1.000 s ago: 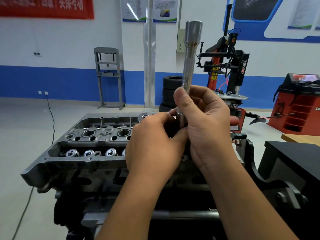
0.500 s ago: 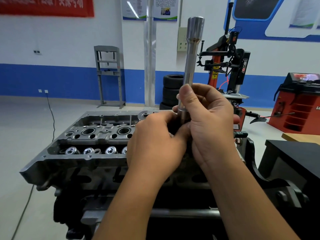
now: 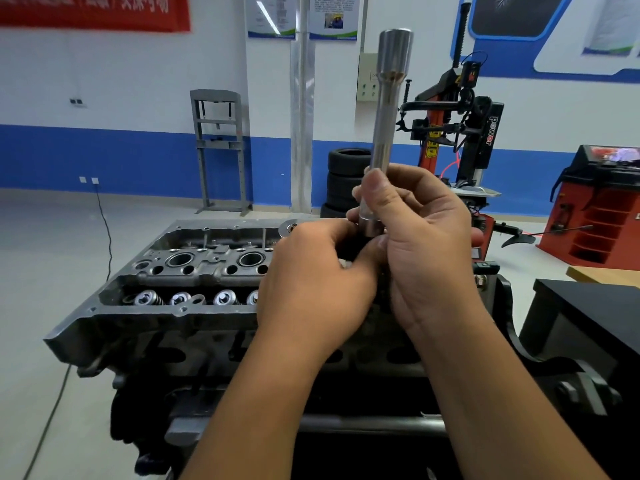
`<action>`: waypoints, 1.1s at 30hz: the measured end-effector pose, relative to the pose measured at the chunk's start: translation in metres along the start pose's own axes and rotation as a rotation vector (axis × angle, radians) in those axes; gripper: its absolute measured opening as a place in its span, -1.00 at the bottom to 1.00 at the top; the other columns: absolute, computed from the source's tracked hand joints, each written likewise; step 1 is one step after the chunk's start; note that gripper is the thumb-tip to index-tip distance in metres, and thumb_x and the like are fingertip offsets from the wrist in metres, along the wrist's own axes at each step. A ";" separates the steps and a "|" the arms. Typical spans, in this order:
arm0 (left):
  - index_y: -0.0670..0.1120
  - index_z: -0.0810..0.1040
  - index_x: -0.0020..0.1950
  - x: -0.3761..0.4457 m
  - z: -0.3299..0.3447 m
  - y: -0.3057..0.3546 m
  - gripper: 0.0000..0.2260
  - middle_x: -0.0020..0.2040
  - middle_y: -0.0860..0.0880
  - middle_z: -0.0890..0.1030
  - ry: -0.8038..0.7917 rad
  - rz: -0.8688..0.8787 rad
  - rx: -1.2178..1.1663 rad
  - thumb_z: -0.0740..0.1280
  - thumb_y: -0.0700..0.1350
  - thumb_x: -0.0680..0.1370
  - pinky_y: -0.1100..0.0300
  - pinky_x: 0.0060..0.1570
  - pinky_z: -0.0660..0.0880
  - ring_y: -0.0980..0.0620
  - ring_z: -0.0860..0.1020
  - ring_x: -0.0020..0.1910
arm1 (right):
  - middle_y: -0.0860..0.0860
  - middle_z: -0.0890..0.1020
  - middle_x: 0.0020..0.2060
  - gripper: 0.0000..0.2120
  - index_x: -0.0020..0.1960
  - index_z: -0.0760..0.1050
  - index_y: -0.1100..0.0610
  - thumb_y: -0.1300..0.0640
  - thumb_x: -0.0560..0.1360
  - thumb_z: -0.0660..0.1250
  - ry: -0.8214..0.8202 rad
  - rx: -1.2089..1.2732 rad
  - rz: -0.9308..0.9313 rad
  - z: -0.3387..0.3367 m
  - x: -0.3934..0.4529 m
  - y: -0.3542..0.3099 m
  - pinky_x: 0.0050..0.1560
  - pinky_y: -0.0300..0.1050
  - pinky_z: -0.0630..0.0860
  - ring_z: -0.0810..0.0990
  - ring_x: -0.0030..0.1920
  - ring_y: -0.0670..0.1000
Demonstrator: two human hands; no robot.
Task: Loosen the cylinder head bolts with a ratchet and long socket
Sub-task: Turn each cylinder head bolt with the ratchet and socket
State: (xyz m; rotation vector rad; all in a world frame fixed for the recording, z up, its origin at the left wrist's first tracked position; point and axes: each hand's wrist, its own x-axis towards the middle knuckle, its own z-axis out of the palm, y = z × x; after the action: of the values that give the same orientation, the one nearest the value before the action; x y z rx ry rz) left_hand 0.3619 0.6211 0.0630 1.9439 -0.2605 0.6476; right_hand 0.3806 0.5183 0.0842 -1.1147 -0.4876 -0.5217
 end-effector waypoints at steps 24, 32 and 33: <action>0.21 0.70 0.07 -0.002 0.000 -0.002 -0.79 -0.13 0.25 0.71 0.030 0.036 0.041 0.45 0.23 0.49 -0.03 -0.06 0.66 0.17 0.68 -0.09 | 0.05 0.64 -0.29 -0.81 -0.09 0.58 0.08 0.04 0.43 0.55 0.025 0.005 -0.032 0.002 -0.001 -0.001 -0.19 0.04 0.63 0.62 -0.30 0.05; 0.23 0.71 0.02 -0.002 0.000 -0.001 -0.70 -0.13 0.26 0.72 0.038 0.010 -0.009 0.40 0.28 0.37 -0.05 -0.01 0.66 0.15 0.70 -0.08 | 0.17 0.72 -0.19 -0.82 0.00 0.54 0.12 0.02 0.53 0.42 -0.019 0.076 0.026 0.002 -0.001 -0.001 -0.19 -0.03 0.63 0.67 -0.25 0.09; 0.25 0.70 0.00 -0.002 0.001 -0.001 -0.74 -0.14 0.28 0.71 0.050 0.002 0.002 0.42 0.30 0.38 -0.04 -0.02 0.66 0.17 0.69 -0.09 | 0.15 0.72 -0.19 -0.79 -0.01 0.55 0.11 -0.01 0.50 0.46 -0.009 0.063 0.022 0.002 -0.001 -0.002 -0.17 -0.01 0.64 0.67 -0.24 0.09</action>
State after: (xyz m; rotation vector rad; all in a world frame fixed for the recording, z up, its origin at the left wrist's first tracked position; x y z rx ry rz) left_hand 0.3611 0.6205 0.0602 1.9270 -0.2307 0.6977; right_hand 0.3784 0.5199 0.0857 -1.0614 -0.4965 -0.4794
